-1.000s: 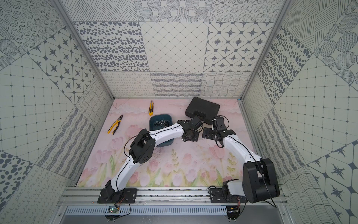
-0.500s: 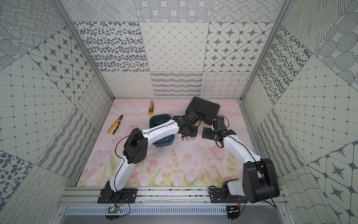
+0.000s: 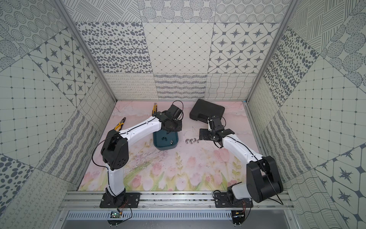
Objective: Take out the wing nut from the storage box
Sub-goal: Pick up the wing nut from the storage box.
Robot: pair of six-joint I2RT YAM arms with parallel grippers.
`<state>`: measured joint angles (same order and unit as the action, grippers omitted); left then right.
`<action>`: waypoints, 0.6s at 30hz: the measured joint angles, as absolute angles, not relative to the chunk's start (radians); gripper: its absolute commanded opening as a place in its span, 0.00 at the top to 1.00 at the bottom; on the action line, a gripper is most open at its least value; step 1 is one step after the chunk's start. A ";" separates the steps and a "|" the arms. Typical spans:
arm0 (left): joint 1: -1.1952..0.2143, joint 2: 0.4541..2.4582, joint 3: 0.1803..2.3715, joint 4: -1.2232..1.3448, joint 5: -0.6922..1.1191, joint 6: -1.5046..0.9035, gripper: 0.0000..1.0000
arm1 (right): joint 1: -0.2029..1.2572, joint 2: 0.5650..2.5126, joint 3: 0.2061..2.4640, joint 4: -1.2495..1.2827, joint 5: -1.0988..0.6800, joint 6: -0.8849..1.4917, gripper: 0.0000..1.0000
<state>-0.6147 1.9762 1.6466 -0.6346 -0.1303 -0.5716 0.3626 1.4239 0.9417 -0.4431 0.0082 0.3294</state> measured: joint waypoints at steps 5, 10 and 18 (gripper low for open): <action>-0.559 1.974 1.578 -0.616 -0.151 -0.583 0.73 | 0.401 1.464 0.966 -0.444 0.011 0.329 0.03; -0.538 2.009 1.573 -0.600 -0.186 -0.617 0.73 | 0.421 1.480 0.973 -0.444 0.015 0.329 0.03; -0.517 2.067 1.569 -0.565 -0.197 -0.680 0.75 | 0.422 1.486 0.973 -0.443 0.020 0.329 0.03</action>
<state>-0.5175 2.0670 1.5692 -0.5648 -0.1974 -0.6800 0.4225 1.4857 0.9730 -0.4435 0.0196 0.3294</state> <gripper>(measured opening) 0.254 0.974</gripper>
